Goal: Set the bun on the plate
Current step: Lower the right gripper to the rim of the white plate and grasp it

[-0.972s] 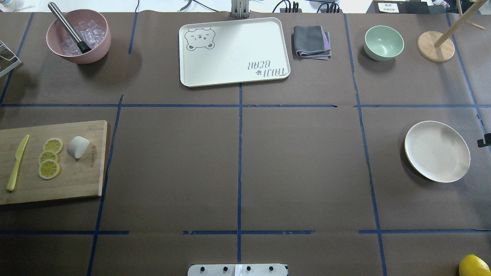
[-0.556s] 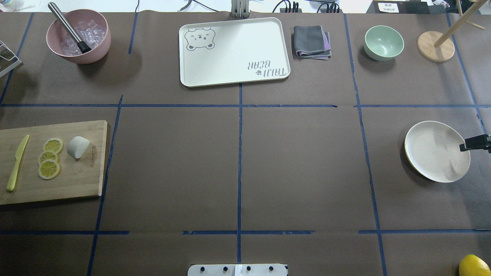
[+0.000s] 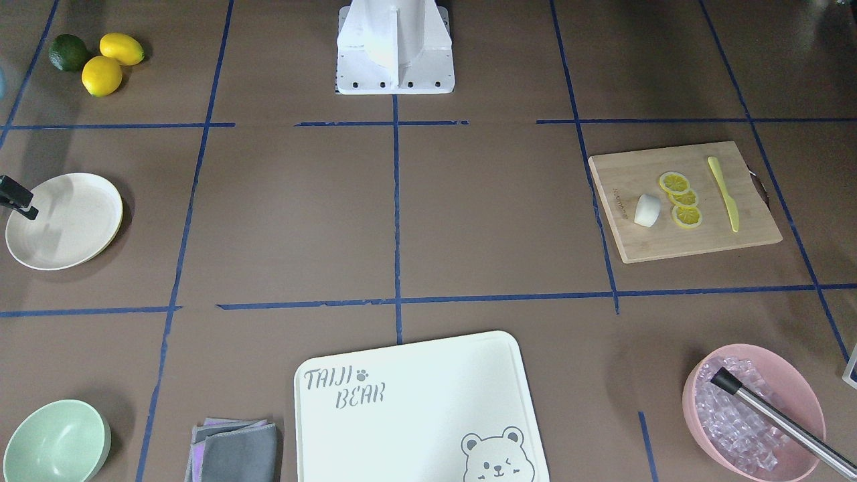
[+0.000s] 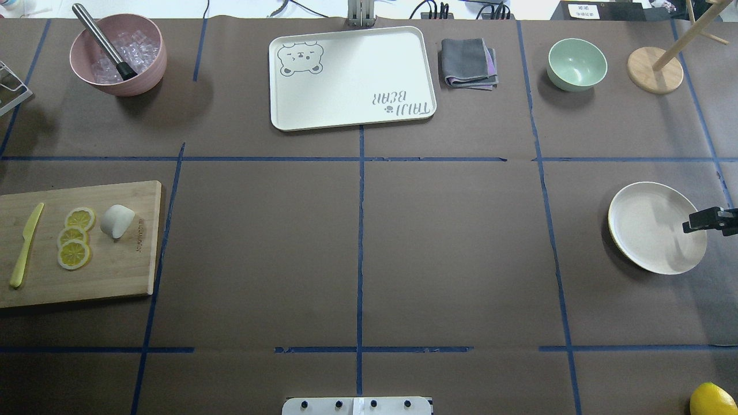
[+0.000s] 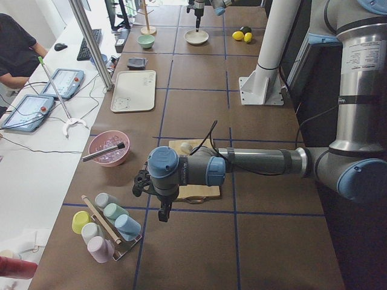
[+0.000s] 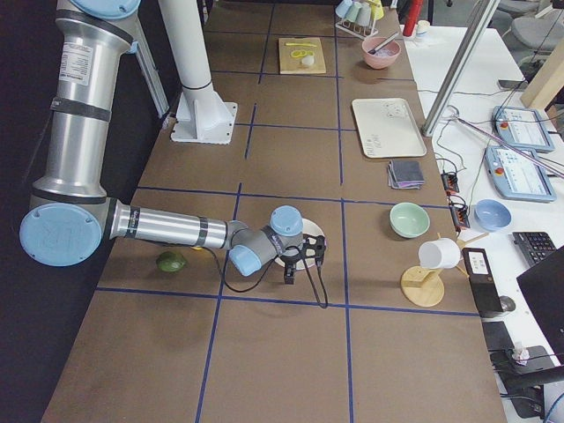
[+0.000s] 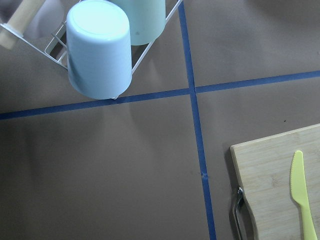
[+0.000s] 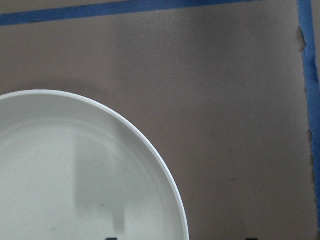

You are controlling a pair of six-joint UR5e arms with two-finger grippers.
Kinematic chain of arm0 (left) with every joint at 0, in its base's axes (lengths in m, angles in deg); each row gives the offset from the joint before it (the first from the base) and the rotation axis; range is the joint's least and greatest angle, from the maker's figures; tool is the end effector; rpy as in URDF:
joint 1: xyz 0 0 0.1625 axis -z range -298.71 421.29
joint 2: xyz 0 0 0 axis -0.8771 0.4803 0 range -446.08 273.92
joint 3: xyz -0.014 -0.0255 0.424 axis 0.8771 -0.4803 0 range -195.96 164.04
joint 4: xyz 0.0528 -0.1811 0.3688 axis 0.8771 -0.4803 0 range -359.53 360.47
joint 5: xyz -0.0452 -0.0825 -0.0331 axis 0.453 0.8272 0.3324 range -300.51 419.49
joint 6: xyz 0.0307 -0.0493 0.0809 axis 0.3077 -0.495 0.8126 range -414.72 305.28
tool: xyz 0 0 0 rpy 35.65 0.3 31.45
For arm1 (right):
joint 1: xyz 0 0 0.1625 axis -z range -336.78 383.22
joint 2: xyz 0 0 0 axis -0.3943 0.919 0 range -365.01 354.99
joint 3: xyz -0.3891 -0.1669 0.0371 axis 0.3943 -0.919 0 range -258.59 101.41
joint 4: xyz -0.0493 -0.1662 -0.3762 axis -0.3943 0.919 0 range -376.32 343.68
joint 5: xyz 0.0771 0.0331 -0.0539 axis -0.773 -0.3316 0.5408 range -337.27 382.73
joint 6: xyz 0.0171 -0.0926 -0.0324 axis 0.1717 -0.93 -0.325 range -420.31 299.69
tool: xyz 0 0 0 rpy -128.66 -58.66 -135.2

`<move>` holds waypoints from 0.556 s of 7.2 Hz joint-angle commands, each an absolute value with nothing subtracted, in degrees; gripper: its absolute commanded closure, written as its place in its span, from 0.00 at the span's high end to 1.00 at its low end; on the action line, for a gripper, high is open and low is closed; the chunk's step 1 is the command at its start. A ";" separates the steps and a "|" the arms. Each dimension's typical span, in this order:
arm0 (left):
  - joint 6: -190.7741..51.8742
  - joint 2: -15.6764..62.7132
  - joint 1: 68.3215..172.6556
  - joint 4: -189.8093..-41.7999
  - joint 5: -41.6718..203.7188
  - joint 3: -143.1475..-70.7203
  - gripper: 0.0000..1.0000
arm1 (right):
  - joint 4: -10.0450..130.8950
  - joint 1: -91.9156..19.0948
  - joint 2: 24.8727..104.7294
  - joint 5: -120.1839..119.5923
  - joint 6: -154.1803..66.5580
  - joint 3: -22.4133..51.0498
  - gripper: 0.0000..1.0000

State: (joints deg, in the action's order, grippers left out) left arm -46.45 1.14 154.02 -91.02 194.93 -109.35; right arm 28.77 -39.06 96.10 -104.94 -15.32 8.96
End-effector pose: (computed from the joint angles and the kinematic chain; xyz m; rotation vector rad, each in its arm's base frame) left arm -0.0847 -0.4702 0.6490 0.1104 0.7864 0.1061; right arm -0.1339 -0.4104 0.6868 0.0447 -0.8277 0.1043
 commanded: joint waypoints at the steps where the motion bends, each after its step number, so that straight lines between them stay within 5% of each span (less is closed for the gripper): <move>1: -46.46 1.11 154.02 -91.02 194.93 -109.83 1.00 | 28.77 -39.01 95.98 -104.98 -15.23 8.60 0.78; 4: -46.37 1.11 154.02 -91.02 194.93 -109.92 1.00 | 28.77 -39.01 95.89 -104.98 -15.31 8.69 0.03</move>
State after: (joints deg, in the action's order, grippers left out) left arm -46.44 1.11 154.02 -91.02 194.93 -109.88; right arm 28.77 -39.01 95.91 -104.98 -15.19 8.62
